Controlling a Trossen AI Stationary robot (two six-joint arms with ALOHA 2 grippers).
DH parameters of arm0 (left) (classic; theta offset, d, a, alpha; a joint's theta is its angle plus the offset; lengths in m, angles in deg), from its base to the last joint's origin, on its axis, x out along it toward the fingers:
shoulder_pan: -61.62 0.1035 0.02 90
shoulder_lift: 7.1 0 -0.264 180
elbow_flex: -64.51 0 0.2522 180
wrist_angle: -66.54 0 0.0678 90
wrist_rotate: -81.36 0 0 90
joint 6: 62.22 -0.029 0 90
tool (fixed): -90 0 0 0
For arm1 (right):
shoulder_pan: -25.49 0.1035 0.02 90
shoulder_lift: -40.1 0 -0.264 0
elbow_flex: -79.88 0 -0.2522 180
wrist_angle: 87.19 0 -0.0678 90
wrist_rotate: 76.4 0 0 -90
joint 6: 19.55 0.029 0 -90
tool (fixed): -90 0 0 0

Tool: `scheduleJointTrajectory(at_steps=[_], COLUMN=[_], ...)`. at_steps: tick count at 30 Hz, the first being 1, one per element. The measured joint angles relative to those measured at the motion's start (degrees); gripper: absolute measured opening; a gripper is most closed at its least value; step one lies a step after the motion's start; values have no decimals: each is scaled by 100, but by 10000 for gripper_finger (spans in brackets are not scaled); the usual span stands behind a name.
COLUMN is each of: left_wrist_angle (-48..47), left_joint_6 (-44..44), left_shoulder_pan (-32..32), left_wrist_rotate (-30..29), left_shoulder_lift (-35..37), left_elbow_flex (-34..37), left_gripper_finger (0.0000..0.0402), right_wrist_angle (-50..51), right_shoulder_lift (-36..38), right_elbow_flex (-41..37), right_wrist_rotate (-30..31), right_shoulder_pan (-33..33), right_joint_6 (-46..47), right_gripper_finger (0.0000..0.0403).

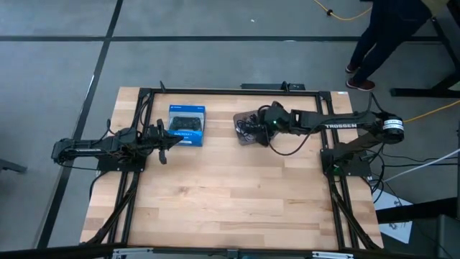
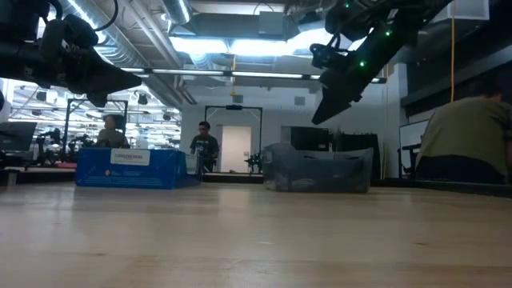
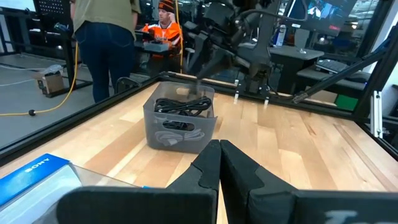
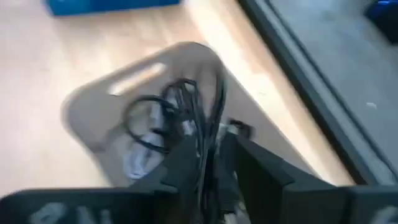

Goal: Pick and place USB-C Cables
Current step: Return to Home Position

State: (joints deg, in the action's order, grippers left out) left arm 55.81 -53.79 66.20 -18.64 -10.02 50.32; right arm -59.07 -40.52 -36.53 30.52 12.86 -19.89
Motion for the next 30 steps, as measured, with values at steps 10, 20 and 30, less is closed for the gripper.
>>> scheduleJointTrajectory(at_steps=[10, 20, 30], left_wrist_angle=[0, 0, 0], left_joint_6=[0, 0, 2], left_shoulder_pan=[2, 1, 1], left_wrist_rotate=[0, 3, 4], left_shoulder_lift=[0, -1, -2], left_elbow_flex=[-1, -1, -1], left_gripper_finger=[0, 0, 0], right_wrist_angle=[477, 1551, -2474], right_shoulder_lift=[95, 916, 3715], right_elbow_flex=[312, -175, -3326], right_wrist_rotate=[-161, -1356, -1887], right_shoulder_pan=[104, 899, 1521], right_joint_6=[651, 1075, 1397], right_gripper_finger=[178, 180, 180])
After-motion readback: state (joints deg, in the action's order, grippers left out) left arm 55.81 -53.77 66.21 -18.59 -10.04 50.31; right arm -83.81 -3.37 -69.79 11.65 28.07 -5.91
